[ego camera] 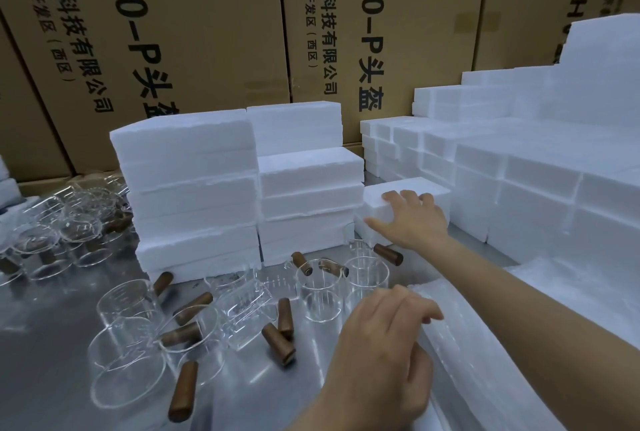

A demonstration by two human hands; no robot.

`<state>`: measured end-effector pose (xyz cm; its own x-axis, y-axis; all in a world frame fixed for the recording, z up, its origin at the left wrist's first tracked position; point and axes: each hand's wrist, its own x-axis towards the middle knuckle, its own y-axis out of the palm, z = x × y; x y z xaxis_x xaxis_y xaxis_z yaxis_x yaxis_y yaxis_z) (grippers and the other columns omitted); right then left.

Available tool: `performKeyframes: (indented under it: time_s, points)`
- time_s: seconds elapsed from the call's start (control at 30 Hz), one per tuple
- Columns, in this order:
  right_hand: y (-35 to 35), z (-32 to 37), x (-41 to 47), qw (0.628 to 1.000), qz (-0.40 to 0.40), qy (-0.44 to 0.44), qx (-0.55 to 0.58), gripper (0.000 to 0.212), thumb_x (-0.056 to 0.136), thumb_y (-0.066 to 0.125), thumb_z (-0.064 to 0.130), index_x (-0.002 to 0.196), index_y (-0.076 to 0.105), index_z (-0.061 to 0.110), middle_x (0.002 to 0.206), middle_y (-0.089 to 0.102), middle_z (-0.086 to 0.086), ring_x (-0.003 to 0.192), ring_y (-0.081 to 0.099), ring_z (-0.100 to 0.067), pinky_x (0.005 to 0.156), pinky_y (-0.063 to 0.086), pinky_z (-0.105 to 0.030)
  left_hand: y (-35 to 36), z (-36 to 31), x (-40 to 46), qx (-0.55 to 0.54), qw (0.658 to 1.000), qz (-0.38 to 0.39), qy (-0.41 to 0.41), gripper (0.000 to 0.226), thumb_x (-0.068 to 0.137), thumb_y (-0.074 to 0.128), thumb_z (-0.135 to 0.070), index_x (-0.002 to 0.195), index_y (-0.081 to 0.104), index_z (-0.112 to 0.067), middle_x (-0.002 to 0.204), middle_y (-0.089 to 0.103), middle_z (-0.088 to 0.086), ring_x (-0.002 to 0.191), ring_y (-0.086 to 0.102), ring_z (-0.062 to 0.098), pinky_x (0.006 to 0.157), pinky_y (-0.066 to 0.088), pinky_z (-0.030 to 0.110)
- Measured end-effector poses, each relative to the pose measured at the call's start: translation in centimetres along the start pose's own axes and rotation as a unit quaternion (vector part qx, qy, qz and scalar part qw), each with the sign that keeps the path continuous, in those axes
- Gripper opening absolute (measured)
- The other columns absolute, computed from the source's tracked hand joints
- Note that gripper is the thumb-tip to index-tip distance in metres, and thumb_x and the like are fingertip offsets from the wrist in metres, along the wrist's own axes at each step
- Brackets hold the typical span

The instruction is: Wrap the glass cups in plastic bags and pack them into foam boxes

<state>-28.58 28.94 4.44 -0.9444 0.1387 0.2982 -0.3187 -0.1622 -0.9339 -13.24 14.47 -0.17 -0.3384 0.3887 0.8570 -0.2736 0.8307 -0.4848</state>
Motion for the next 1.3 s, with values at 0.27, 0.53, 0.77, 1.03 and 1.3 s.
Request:
performKeyframes:
  time_s: [0.27, 0.53, 0.77, 1.03, 1.3]
  points:
    - [0.4, -0.4, 1.1, 0.999, 0.001, 0.013, 0.043, 0.048, 0.095, 0.027, 0.05, 0.136, 0.04, 0.029, 0.145, 0.037, -0.006, 0.13, 0.026, -0.034, 0.101, 0.03, -0.047, -0.3, 1.0, 0.7, 0.065, 0.996, 0.02, -0.056, 0.031, 0.074, 0.053, -0.009, 0.103, 0.062, -0.012, 0.105, 0.062, 0.001, 0.102, 0.055, 0.017, 0.094, 0.04, 0.024]
    - [1.0, -1.3, 4.3, 0.997, 0.045, -0.025, 0.052, 0.048, 0.098, 0.021, 0.021, 0.144, 0.033, 0.024, 0.148, 0.035, -0.007, 0.133, 0.03, -0.032, 0.11, 0.025, -0.046, 0.6, 0.8, -0.3, 0.069, 0.995, 0.07, -0.017, 0.033, 0.069, 0.054, -0.012, 0.1, 0.065, -0.015, 0.102, 0.061, -0.002, 0.098, 0.056, 0.015, 0.086, 0.043, 0.024]
    - [2.2, -0.6, 7.0, 0.996, 0.066, -0.032, 0.047, 0.051, 0.096, 0.019, 0.02, 0.146, 0.028, 0.026, 0.144, 0.037, -0.011, 0.133, 0.029, -0.035, 0.108, 0.025, -0.045, 0.9, 1.2, -0.3, 0.07, 0.995, 0.066, -0.029, 0.033, 0.067, 0.056, -0.012, 0.098, 0.064, -0.018, 0.099, 0.059, -0.005, 0.095, 0.054, 0.012, 0.084, 0.041, 0.02]
    - [3.0, 0.2, 8.7, 0.997, 0.075, -0.02, 0.03, 0.055, 0.094, 0.016, 0.018, 0.147, 0.022, 0.028, 0.146, 0.03, -0.011, 0.135, 0.021, -0.034, 0.108, 0.027, -0.047, 1.0, 1.4, -0.3, 0.085, 0.993, 0.061, -0.046, 0.033, 0.065, 0.055, -0.016, 0.095, 0.064, -0.021, 0.096, 0.059, -0.009, 0.091, 0.054, 0.009, 0.077, 0.043, 0.019]
    - [3.2, 0.4, 9.5, 0.996, 0.073, -0.022, 0.046, 0.05, 0.097, 0.016, 0.024, 0.147, 0.022, 0.027, 0.147, 0.03, -0.01, 0.135, 0.023, -0.036, 0.11, 0.023, -0.048, 1.2, 1.3, -0.1, 0.09, 0.994, 0.048, -0.044, 0.036, 0.059, 0.05, -0.017, 0.091, 0.064, -0.024, 0.092, 0.059, -0.009, 0.087, 0.052, 0.008, 0.07, 0.042, 0.019]
